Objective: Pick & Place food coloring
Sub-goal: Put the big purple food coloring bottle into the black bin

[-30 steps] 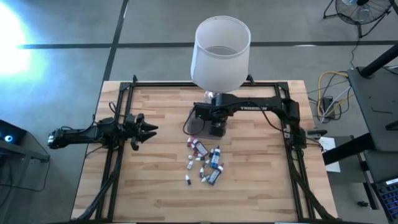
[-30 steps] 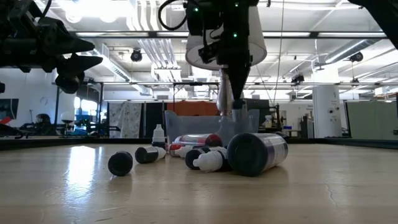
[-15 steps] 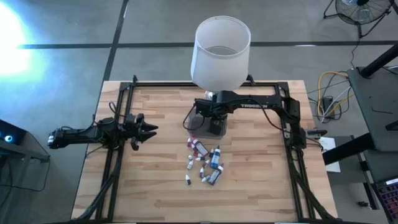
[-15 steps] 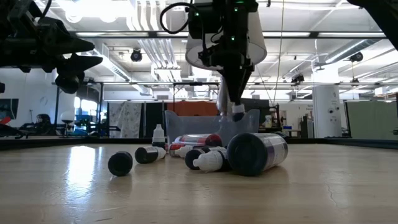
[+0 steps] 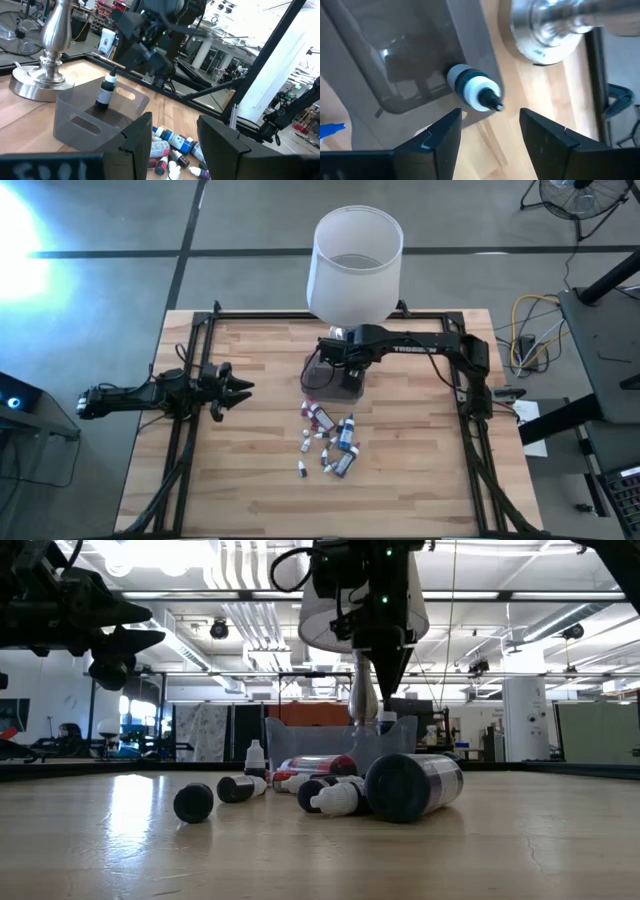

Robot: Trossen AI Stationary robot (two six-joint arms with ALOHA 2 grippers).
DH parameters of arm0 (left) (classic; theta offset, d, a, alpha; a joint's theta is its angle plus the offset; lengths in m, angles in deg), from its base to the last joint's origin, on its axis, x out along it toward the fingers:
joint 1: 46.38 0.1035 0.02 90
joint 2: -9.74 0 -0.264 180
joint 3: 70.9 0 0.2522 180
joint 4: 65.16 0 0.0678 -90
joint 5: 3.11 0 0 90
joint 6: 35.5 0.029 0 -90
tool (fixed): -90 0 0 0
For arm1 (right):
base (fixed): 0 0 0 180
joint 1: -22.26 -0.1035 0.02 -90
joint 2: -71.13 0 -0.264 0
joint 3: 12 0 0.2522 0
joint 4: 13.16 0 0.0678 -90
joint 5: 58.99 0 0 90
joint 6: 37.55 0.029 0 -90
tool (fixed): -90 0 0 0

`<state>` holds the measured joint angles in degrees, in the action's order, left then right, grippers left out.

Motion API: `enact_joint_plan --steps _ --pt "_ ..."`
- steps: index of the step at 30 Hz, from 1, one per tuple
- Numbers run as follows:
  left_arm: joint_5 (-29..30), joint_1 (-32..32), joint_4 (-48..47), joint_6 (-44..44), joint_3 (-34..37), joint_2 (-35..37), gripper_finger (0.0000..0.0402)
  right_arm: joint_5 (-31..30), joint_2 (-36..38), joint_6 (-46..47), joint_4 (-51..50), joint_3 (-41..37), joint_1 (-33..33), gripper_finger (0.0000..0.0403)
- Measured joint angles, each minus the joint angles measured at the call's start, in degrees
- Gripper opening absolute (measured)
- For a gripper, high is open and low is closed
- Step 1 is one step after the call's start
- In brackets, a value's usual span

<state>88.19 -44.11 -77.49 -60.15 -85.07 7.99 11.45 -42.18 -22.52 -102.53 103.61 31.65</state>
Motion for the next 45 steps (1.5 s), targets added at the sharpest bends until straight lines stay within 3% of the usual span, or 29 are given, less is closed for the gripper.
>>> enact_joint_plan --steps 5,7,9,12,14,18,26,45 --pt "0.0 0.01 0.0 0.0 0.01 0.0 0.0135 0.29 4.6 0.64 -0.71 -0.19 -0.69 0.0196" --pt "0.0 0.0 -0.01 -0.01 0.0 0.0 0.0135 3.31 7.47 -1.76 -0.71 -1.15 -2.27 0.0196" --pt "0.0 0.0 0.0 -0.02 0.0 0.0 0.0135 8.43 10.25 -2.36 -0.37 -2.95 -4.12 0.0196" --pt "0.0 -0.01 0.0 -0.02 0.01 0.0 0.0135 22.49 14.0 -2.4 0.42 -7.67 -5.94 0.0196" --pt "0.0 -0.01 0.0 0.0 0.01 0.0 0.0135 26.31 15.87 -6.35 2.54 -12.34 -8.32 0.0196" --pt "0.0 -0.01 0.0 -0.01 -0.01 0.0 0.0135 19.36 17.87 -11.19 8.0 -19.17 -14.62 0.0193" --pt "0.0 0.0 0.0 -0.01 0.0 0.0 0.0135 8.98 21.49 -5.93 11.38 -17.82 -17.89 0.0187" --pt "0.0 0.0 0.0 -0.02 -0.01 0.0 0.0135 8.98 22.46 -2.86 11.97 -19.75 -19.54 0.0185"
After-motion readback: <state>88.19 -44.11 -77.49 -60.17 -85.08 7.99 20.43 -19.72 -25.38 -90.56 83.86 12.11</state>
